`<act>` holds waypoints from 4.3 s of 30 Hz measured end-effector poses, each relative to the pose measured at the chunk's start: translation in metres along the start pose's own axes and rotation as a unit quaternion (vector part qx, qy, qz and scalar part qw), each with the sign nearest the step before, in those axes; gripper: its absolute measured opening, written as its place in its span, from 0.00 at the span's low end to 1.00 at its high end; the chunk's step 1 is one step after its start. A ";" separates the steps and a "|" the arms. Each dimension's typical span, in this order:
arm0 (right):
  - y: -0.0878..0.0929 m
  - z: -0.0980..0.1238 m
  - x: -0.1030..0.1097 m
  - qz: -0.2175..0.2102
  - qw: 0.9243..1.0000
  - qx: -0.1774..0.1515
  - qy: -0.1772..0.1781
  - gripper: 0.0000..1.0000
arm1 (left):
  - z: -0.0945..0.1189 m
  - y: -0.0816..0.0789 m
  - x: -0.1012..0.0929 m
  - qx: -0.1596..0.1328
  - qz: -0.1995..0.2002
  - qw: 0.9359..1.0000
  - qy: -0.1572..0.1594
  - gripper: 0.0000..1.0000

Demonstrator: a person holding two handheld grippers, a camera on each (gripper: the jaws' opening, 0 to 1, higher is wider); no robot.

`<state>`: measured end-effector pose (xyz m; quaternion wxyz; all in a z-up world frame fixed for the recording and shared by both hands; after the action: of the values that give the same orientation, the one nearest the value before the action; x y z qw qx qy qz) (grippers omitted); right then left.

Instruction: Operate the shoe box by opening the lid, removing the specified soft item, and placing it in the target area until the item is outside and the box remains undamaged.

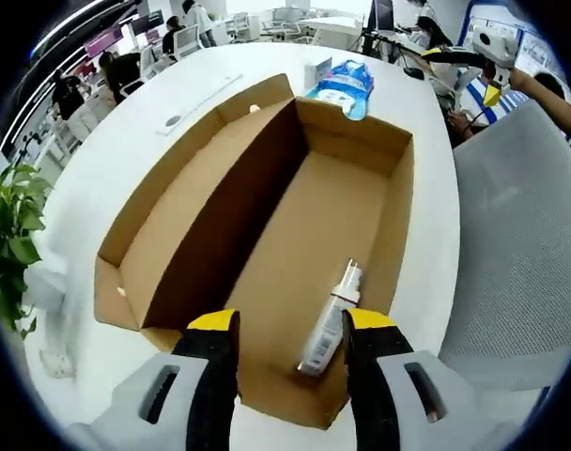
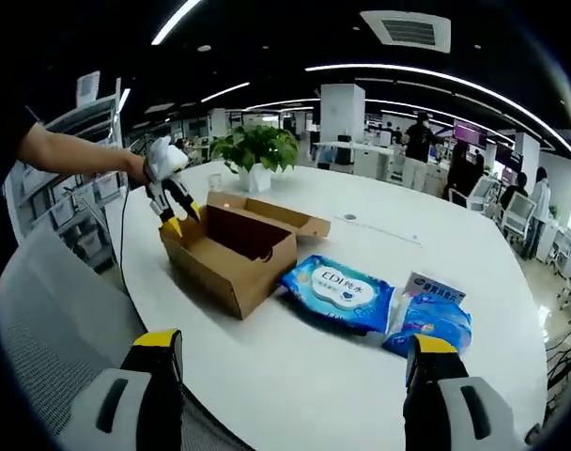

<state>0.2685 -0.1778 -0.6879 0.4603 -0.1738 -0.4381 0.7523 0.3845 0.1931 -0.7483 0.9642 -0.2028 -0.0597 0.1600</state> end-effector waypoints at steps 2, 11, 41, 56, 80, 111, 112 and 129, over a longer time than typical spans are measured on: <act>0.004 0.003 0.003 0.002 1.000 0.006 0.001 1.00 | -0.004 0.000 -0.002 0.011 -0.019 1.000 0.011 0.49; 0.006 0.014 0.018 -0.002 1.000 -0.021 0.000 1.00 | -0.017 -0.003 -0.007 0.050 -0.105 0.993 0.036 0.51; 0.009 0.017 0.016 -0.028 0.999 -0.027 0.020 1.00 | -0.038 0.016 0.000 0.112 -0.172 0.976 0.075 0.49; 0.010 0.015 0.017 -0.027 0.999 -0.025 0.016 1.00 | -0.033 0.015 -0.006 0.095 -0.165 0.977 0.098 0.50; 0.010 0.014 0.016 -0.036 0.999 -0.026 0.017 0.99 | -0.045 0.006 -0.009 0.086 -0.161 0.977 0.108 0.47; 0.009 0.014 0.018 -0.030 0.999 -0.031 0.014 0.97 | -0.051 0.033 -0.014 0.115 -0.204 0.967 0.099 0.23; 0.009 0.014 0.018 -0.029 0.999 -0.031 0.014 0.97 | -0.052 0.034 -0.015 0.116 -0.207 0.967 0.098 0.23; 0.009 0.014 0.021 -0.021 0.999 -0.027 0.012 0.93 | -0.059 0.039 -0.011 0.110 -0.190 0.974 0.062 0.22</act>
<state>0.2441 -0.1689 -0.6848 0.4764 -0.1856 -0.4563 0.7282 0.3736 0.2007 -0.8187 0.9952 -0.0901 -0.0194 -0.0330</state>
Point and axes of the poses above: the point that each gripper's makers call its tool centre point, and the gripper's own axes: z roughly backward along the fingers, x roughly to its left, y roughly out of its underside, the point moved 3 cm from there along z, roughly backward along the fingers, and after that the axes turned 8 degrees about -z, right-handed, at the moved point
